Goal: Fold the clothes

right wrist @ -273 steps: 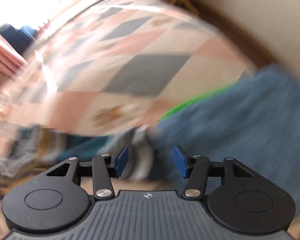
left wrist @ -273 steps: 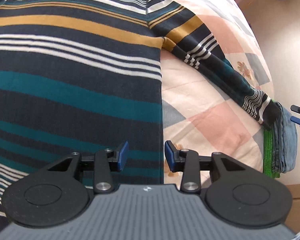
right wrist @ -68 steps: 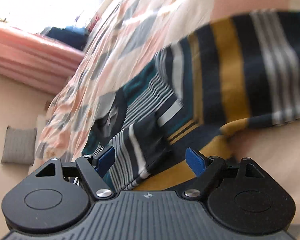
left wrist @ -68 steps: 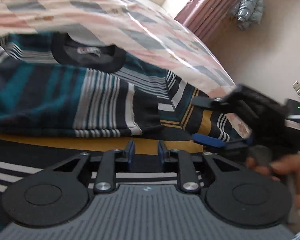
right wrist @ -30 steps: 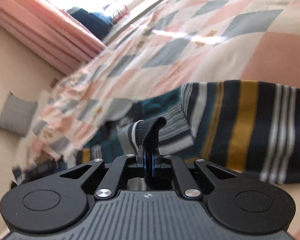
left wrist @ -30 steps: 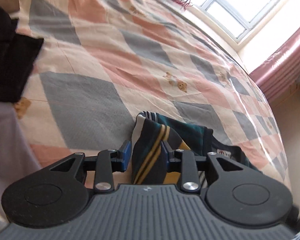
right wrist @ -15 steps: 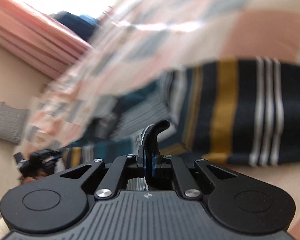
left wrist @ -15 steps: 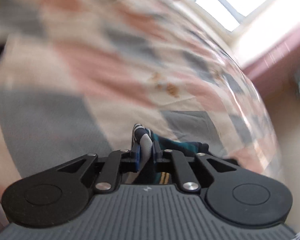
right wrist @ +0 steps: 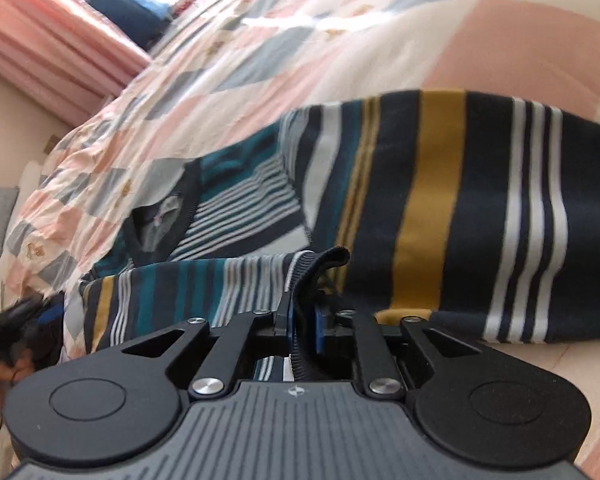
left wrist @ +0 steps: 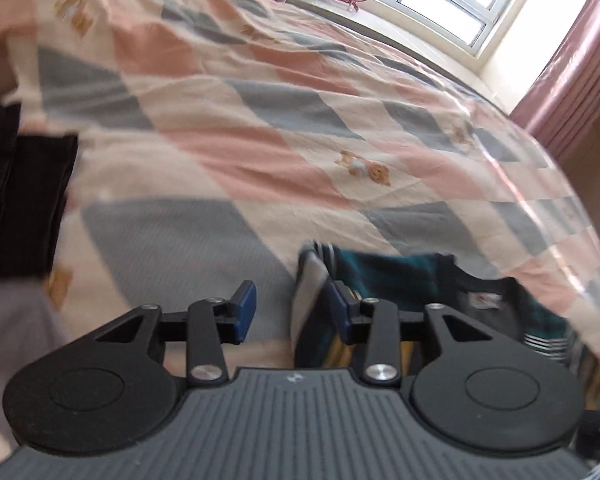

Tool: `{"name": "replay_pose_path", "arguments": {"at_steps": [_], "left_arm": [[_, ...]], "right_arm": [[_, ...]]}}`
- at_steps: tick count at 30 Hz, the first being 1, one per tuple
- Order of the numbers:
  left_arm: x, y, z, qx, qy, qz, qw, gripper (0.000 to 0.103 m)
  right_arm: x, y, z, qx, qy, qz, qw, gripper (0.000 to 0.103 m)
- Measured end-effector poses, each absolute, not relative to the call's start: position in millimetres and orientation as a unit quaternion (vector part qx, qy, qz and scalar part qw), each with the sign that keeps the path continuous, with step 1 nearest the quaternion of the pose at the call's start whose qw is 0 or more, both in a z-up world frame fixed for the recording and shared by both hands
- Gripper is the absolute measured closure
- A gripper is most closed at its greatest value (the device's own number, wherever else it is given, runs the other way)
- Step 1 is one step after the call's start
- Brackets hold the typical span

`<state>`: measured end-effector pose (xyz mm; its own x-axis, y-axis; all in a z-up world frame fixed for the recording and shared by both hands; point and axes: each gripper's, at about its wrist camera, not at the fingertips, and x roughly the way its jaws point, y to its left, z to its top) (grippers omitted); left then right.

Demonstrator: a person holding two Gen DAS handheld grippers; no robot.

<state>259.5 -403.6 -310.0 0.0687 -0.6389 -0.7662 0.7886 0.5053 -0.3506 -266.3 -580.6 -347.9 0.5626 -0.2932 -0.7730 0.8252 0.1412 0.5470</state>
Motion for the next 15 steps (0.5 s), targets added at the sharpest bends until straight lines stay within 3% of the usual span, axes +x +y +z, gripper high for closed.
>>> {"name": "replay_pose_path", "arguments": {"at_steps": [3,6,7,8,9,11,15], "left_arm": [[239.0,-375.0,-313.9,0.096,0.509,-0.499,0.695,0.049],[218.1,-362.4,-337.6,0.109,0.548,-0.498,0.663,0.046],[213.6,-360.3,-346.9,0.108,0.561,-0.495,0.654,0.049],[211.0,-358.6,-355.1,0.100,0.575,-0.493,0.645,0.057],[208.8,-357.0,-359.6,0.094,0.580,-0.494,0.640,0.080],[201.8,-352.1,-353.1,0.117,0.547,-0.511,0.653,0.089],[198.4,-339.7,-339.2,0.173,0.491,-0.519,0.678,0.092]], "right_arm": [[-265.3,-578.4,-351.3,0.532,0.248,-0.396,0.706,0.079],[-260.1,-575.8,-353.9,0.533,0.252,-0.393,0.705,0.076],[-258.3,-575.0,-354.3,0.532,0.256,-0.391,0.706,0.076],[-256.5,-573.7,-352.8,0.527,0.262,-0.389,0.709,0.089],[-256.3,-572.2,-349.4,0.521,0.263,-0.386,0.714,0.095],[-256.2,-569.2,-342.6,0.510,0.265,-0.379,0.725,0.096],[-262.6,-566.5,-349.9,0.515,0.293,-0.383,0.709,0.097]]}}
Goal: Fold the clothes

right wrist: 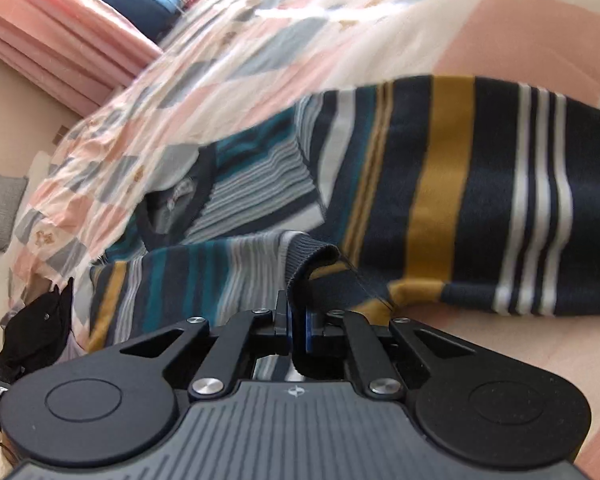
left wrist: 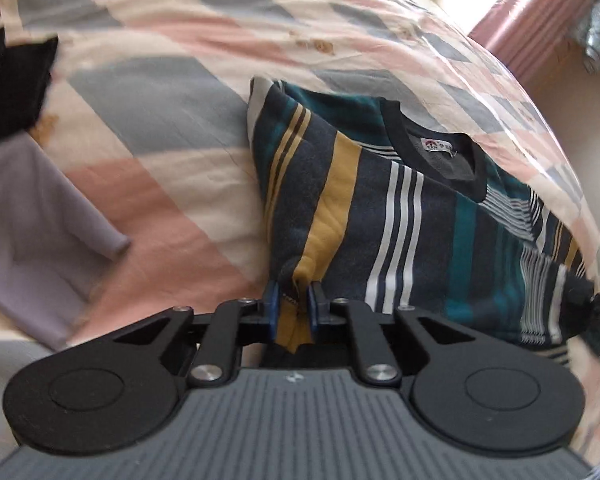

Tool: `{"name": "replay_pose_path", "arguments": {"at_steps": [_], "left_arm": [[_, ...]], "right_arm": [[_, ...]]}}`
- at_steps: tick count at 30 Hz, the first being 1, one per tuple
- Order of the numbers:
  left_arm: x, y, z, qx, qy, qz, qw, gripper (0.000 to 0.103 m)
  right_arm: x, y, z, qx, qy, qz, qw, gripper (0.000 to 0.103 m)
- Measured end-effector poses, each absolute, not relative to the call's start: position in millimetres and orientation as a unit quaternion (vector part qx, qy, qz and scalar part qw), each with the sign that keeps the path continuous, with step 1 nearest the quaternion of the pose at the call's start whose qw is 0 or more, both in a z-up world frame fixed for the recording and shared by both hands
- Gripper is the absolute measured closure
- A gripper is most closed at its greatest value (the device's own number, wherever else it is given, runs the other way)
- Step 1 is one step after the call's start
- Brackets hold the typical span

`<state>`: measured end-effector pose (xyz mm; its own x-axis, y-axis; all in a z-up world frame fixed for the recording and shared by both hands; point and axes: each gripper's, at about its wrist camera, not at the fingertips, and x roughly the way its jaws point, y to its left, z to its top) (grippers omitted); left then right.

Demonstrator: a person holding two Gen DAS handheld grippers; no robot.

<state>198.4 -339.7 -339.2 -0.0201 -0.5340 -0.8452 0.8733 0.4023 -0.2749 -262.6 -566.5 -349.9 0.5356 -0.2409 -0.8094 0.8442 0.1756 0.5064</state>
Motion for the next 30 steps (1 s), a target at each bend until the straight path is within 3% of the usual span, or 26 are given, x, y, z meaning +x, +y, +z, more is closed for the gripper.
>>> {"name": "replay_pose_path", "arguments": {"at_steps": [1,5,9,10,12,18,21,23,26,29,30], "left_arm": [[199.9,-338.5,-341.6,0.195,0.484,-0.501,0.691,0.103],[221.0,-327.7,-352.4,0.179,0.531,-0.462,0.687,0.103],[210.1,-329.5,-322.0,0.116,0.506,-0.516,0.681,0.091],[204.7,-333.8,-316.4,0.106,0.499,-0.529,0.678,0.086],[190.4,-347.1,-313.4,0.113,0.484,-0.548,0.673,0.085],[140.5,-389.4,-315.8,0.121,0.468,-0.603,0.635,0.085],[110.2,-404.6,-318.6,0.130,0.455,-0.631,0.615,0.084],[91.3,-410.1,-323.9,0.147,0.445,-0.642,0.607,0.080],[75.0,-416.3,-340.8,0.172,0.450,-0.634,0.605,0.077],[69.1,-415.1,-352.8,0.182,0.472,-0.614,0.606,0.078],[66.8,-413.1,-351.4,0.179,0.471,-0.617,0.605,0.078]], "right_arm": [[-263.1,-566.5,-356.1,0.518,0.302,-0.387,0.701,0.097],[-261.7,-568.8,-362.6,0.527,0.287,-0.386,0.701,0.091],[-260.7,-569.3,-360.9,0.528,0.280,-0.384,0.704,0.074],[-259.3,-569.1,-360.6,0.524,0.286,-0.387,0.703,0.075],[-253.8,-569.4,-356.1,0.507,0.308,-0.394,0.702,0.091],[-235.6,-569.6,-335.2,0.461,0.338,-0.425,0.702,0.094],[-223.8,-563.6,-311.8,0.407,0.311,-0.431,0.742,0.096],[-218.7,-562.4,-307.7,0.377,0.317,-0.437,0.752,0.096],[-228.0,-571.8,-341.2,0.410,0.358,-0.451,0.707,0.079],[-247.2,-566.5,-345.5,0.431,0.332,-0.460,0.702,0.078],[-254.1,-559.8,-338.3,0.426,0.315,-0.471,0.705,0.066]]}}
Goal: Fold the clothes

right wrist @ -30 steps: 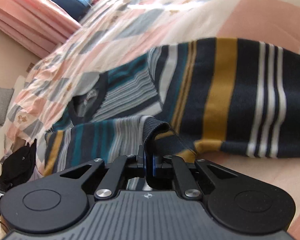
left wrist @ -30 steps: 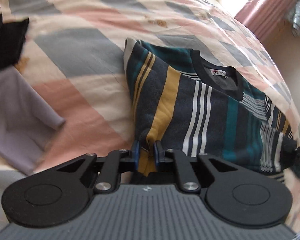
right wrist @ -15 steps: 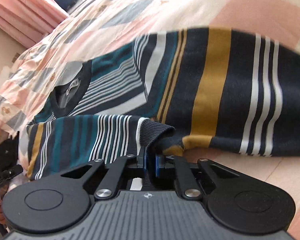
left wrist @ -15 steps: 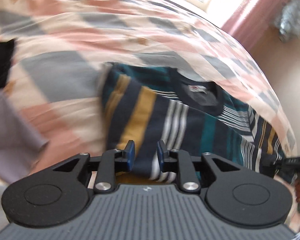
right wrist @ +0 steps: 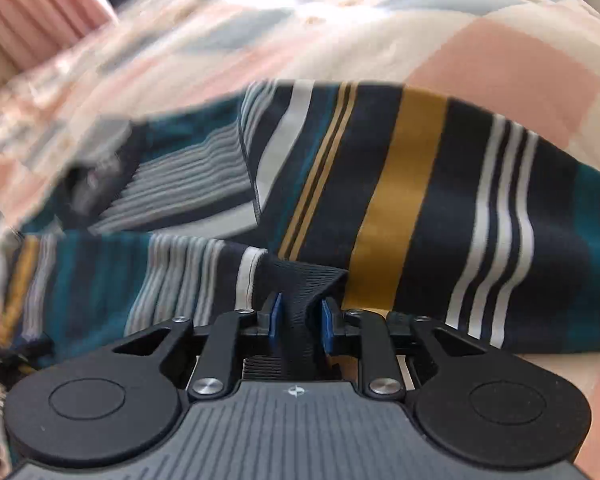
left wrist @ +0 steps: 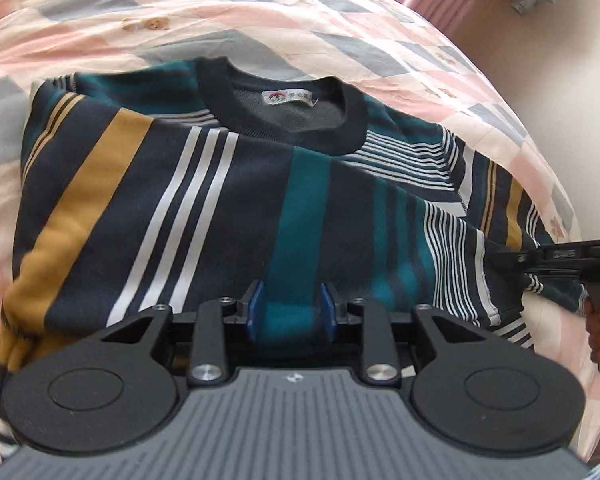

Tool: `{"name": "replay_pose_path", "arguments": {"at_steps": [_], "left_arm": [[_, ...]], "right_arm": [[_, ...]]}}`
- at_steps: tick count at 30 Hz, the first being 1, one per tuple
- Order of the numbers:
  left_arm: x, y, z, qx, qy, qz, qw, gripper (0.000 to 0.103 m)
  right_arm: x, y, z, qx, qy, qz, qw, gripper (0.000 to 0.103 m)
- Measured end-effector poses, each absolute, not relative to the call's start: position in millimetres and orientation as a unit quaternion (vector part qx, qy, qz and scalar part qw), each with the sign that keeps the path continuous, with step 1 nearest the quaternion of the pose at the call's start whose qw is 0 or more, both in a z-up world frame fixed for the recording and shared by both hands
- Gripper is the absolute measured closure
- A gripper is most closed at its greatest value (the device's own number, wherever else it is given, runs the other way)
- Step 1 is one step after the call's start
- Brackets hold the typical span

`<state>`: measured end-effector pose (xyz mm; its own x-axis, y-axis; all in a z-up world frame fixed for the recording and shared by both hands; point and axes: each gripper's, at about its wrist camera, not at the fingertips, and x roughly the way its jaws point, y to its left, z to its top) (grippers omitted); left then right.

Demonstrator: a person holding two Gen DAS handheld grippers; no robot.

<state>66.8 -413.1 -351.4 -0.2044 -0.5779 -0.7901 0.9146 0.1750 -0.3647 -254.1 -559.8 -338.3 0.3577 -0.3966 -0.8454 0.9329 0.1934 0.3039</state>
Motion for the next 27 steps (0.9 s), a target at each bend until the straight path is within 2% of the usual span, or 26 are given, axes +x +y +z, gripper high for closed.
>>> {"name": "replay_pose_path", "arguments": {"at_steps": [1,2,5,6,9,13,17,20,22,23,27], "left_arm": [[64.4,-411.1,-349.9,0.175,0.470,-0.620,0.604,0.077],[60.8,-410.0,-349.6,0.178,0.468,-0.621,0.603,0.077],[48.6,-409.7,-350.8,0.201,0.463,-0.619,0.602,0.077],[45.3,-409.9,-350.8,0.209,0.461,-0.617,0.603,0.077],[44.1,-409.5,-349.0,0.203,0.469,-0.610,0.606,0.075],[47.8,-409.8,-350.4,0.178,0.498,-0.584,0.615,0.075],[50.0,-407.6,-346.7,0.154,0.521,-0.558,0.628,0.075],[51.9,-404.3,-344.4,0.138,0.538,-0.540,0.632,0.073],[53.8,-400.8,-342.7,0.132,0.546,-0.531,0.634,0.072],[54.9,-398.6,-341.5,0.132,0.548,-0.527,0.636,0.072],[65.3,-384.1,-333.3,0.126,0.546,-0.515,0.649,0.072]], "right_arm": [[-260.6,-553.1,-332.2,0.418,0.303,-0.488,0.704,0.057],[-268.4,-546.9,-329.4,0.411,0.302,-0.502,0.698,0.043],[-317.2,-537.0,-330.3,0.428,0.302,-0.556,0.645,0.048],[-347.9,-532.8,-330.0,0.460,0.274,-0.577,0.617,0.048],[-453.3,-505.9,-325.6,0.543,0.122,-0.645,0.524,0.048],[-554.4,-469.3,-328.6,0.555,-0.026,-0.709,0.434,0.048],[-602.9,-471.7,-349.0,0.548,-0.077,-0.726,0.407,0.043],[-611.7,-486.6,-364.8,0.553,-0.080,-0.725,0.403,0.041],[-611.9,-498.2,-366.9,0.554,-0.066,-0.723,0.408,0.068],[-608.4,-502.8,-361.5,0.553,-0.055,-0.722,0.412,0.091],[-560.1,-517.9,-300.0,0.477,0.017,-0.738,0.477,0.093]]}}
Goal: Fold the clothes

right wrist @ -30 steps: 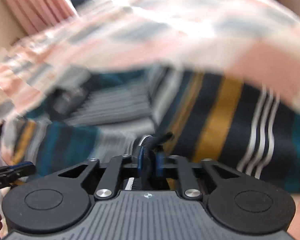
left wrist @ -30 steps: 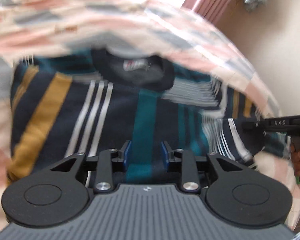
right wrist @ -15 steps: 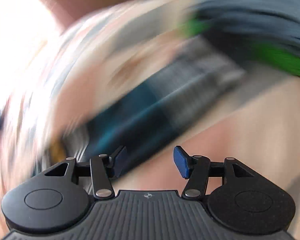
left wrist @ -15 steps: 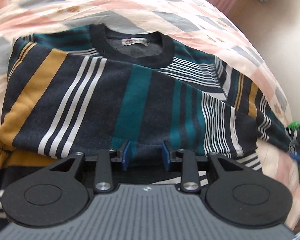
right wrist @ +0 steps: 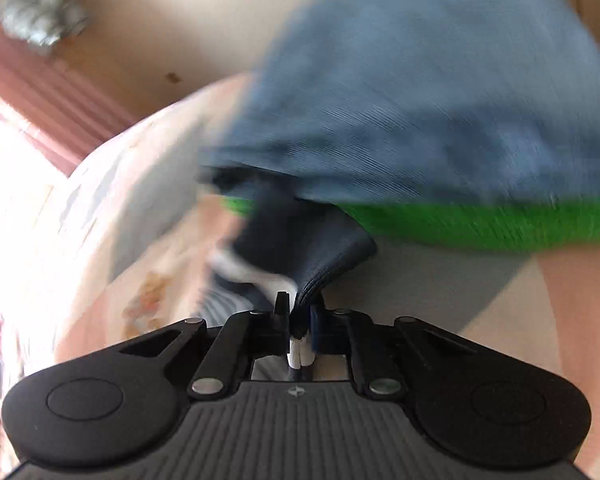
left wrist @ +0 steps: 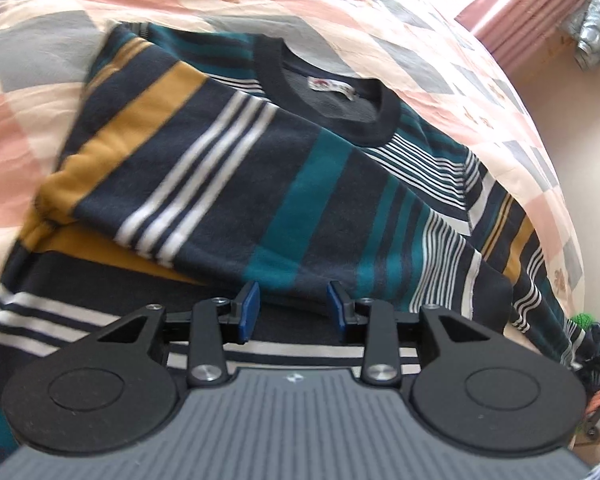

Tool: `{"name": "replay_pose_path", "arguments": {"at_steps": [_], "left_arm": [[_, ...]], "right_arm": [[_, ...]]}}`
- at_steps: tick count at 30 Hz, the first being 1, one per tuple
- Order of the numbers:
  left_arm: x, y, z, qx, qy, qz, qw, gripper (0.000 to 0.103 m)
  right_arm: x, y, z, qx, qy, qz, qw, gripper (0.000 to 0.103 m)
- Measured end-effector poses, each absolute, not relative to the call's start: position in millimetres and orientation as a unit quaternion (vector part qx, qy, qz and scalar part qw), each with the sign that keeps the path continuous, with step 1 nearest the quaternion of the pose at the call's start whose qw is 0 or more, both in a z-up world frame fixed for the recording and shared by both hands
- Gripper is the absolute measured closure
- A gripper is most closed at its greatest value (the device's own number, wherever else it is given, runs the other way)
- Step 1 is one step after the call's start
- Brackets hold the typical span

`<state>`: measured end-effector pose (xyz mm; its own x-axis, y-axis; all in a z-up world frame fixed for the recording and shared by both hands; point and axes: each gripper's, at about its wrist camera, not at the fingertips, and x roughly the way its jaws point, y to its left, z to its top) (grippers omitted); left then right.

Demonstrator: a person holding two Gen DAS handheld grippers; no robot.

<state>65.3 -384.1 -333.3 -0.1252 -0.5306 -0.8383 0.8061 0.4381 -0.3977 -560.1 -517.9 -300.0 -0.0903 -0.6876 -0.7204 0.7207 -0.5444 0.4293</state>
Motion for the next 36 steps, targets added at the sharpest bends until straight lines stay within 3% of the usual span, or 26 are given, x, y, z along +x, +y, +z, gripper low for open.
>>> {"name": "replay_pose_path", "arguments": {"at_steps": [4,8,12,15,16,17,18,21,24,26,33,36], "left_arm": [[87.7,-359.6,-323.2,0.101,0.545,-0.499,0.666,0.071],[119.5,-325.5,-315.9,0.062,0.555,-0.470,0.683,0.071],[158.4,-282.9,-309.5,0.019,0.563,-0.429,0.706,0.071],[189.5,-250.3,-312.1,-0.002,0.569,-0.394,0.722,0.070],[199.5,-239.9,-314.5,-0.009,0.571,-0.382,0.726,0.070],[208.7,-230.6,-317.9,-0.014,0.575,-0.370,0.730,0.070],[216.2,-223.3,-322.2,-0.017,0.579,-0.360,0.732,0.070],[232.7,-209.3,-334.3,-0.035,0.593,-0.347,0.726,0.068],[239.4,-215.3,-341.0,-0.057,0.598,-0.363,0.712,0.058],[242.0,-225.4,-344.8,-0.079,0.602,-0.377,0.699,0.056],[243.1,-294.3,-353.4,-0.110,0.607,-0.426,0.662,0.031],[246.8,-317.4,-368.4,-0.108,0.619,-0.410,0.661,0.031]], "right_arm": [[-422.2,-525.7,-198.5,0.308,0.097,-0.687,0.650,0.093],[-254.4,-507.6,-146.1,0.217,0.116,-0.548,0.799,0.093],[-90.5,-470.8,-156.2,0.187,0.139,-0.407,0.883,0.093],[10.6,-448.4,-205.3,0.179,0.205,-0.329,0.904,0.091],[36.1,-442.3,-228.4,0.188,0.227,-0.308,0.905,0.088],[52.6,-433.9,-254.3,0.196,0.273,-0.288,0.897,0.069],[67.9,-425.5,-279.4,0.203,0.317,-0.269,0.887,0.057],[45.6,-401.0,-312.8,0.233,0.359,-0.259,0.866,0.058],[0.9,-404.6,-308.8,0.266,0.358,-0.290,0.847,0.053],[-43.8,-413.3,-299.5,0.254,0.361,-0.331,0.834,0.053],[-159.0,-439.4,-293.1,0.169,0.389,-0.452,0.784,0.053],[-175.2,-445.9,-300.8,0.124,0.415,-0.459,0.776,0.053]]}}
